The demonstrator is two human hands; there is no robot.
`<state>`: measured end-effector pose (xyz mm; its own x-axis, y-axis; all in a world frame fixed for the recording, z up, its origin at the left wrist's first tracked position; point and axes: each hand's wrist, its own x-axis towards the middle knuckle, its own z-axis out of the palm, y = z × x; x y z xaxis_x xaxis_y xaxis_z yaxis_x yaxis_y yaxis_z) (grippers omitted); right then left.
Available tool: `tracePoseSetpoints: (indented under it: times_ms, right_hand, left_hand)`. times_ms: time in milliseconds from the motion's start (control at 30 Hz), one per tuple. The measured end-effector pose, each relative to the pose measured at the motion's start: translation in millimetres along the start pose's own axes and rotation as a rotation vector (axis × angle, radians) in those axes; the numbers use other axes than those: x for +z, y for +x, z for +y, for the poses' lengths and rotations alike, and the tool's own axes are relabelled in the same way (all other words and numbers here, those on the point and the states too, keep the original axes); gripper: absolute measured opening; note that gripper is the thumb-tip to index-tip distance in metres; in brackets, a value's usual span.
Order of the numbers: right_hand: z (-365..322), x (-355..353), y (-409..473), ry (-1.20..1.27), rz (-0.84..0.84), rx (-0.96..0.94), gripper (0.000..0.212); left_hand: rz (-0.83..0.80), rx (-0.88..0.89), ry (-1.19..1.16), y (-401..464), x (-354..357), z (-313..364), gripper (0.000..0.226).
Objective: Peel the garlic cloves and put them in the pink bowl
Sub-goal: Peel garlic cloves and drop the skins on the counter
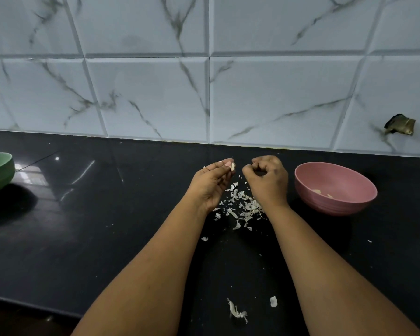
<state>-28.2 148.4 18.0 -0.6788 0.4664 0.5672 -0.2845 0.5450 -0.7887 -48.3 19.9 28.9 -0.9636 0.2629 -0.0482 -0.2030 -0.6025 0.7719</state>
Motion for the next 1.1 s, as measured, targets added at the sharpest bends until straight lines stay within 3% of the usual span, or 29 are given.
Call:
tracePoseSetpoints:
  times_ms: [167, 300, 367, 500, 600, 767, 900, 1100]
  right_hand:
    - [-2, 0, 1, 0.091, 0.094, 0.004, 0.010]
    - [-6, -1, -1, 0.222, -0.026, 0.079, 0.032]
    - [-7, -3, -1, 0.186, -0.046, 0.059, 0.023]
    - [-10, -2, -1, 0.312, -0.155, 0.062, 0.027]
    - [-10, 0, -3, 0.271, -0.215, 0.008, 0.016]
    - [-4, 0, -2, 0.212, -0.370, -0.059, 0.017]
    - [-1, 2, -2, 0.148, -0.299, -0.067, 0.005]
    - [3, 1, -1, 0.107, -0.204, -0.025, 0.005]
  left_hand:
    - [0.017, -0.025, -0.030, 0, 0, 1, 0.012]
    - [0.029, -0.044, -0.054, 2, 0, 0, 0.012]
    - [0.030, -0.051, -0.047, 3, -1, 0, 0.012]
    - [0.035, -0.069, -0.014, 3, -1, 0, 0.011]
    - [0.045, -0.086, -0.032, 2, -1, 0, 0.010]
    - [0.070, -0.068, -0.064, 3, -5, 4, 0.008]
    - [0.062, -0.037, -0.082, 3, -3, 4, 0.008]
    - [-0.015, 0.071, 0.109, -4, 0, -4, 0.015]
